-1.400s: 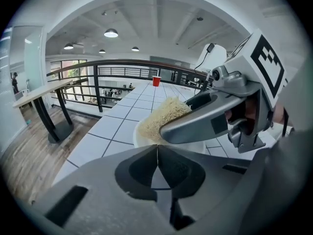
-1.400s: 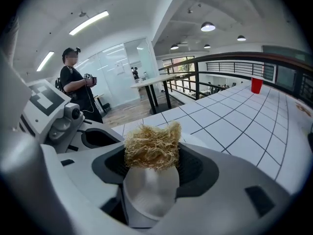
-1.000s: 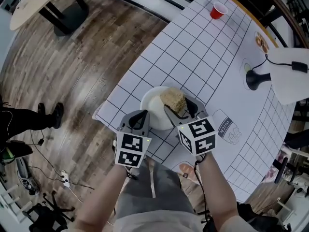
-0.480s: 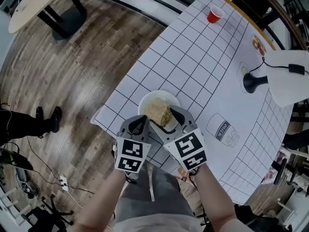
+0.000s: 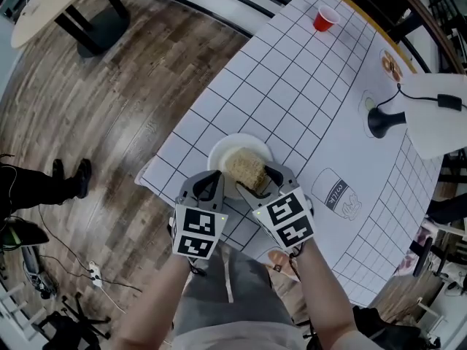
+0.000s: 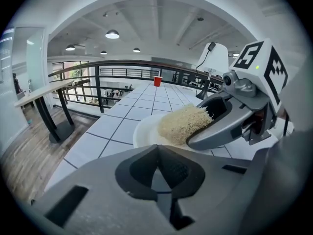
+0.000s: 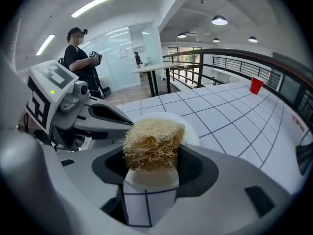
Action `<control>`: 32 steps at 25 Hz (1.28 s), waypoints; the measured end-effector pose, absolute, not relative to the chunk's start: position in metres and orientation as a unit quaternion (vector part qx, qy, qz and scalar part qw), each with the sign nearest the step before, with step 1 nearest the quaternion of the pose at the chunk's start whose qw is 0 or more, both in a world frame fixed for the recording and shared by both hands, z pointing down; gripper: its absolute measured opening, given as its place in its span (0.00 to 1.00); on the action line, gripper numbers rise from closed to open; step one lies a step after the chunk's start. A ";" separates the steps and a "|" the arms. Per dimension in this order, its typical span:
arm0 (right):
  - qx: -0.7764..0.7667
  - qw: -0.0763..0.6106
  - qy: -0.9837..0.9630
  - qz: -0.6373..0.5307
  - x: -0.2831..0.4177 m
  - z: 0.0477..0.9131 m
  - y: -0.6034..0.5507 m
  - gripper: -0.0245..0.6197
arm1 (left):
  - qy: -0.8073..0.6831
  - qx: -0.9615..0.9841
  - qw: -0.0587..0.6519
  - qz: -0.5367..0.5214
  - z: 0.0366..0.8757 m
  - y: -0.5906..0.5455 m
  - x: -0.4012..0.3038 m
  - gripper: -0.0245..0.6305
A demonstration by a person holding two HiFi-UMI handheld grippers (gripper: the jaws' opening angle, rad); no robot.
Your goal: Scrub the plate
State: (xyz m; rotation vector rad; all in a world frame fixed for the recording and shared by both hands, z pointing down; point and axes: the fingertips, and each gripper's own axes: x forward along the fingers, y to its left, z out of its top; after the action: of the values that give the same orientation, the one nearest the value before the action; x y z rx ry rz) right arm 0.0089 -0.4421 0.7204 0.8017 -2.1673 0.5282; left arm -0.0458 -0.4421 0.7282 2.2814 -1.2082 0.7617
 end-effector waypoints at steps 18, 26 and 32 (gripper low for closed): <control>0.317 0.385 -0.857 0.131 0.002 0.675 -0.420 0.43 | -0.437 0.830 0.228 0.261 0.725 -0.442 -0.047 0.06; 0.309 0.399 -0.843 0.184 -0.003 0.714 -0.403 0.42 | -0.437 0.827 0.229 0.271 0.728 -0.443 -0.048 0.06; 0.300 0.424 -0.837 0.172 0.007 0.730 -0.397 0.41 | -0.437 0.827 0.211 0.284 0.729 -0.441 -0.045 0.06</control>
State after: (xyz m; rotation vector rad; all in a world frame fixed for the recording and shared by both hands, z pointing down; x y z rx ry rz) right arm 0.0069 -0.3974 0.7298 0.7497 -2.0939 0.4315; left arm -0.0453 -0.4411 0.7290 2.2985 -1.2144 0.7900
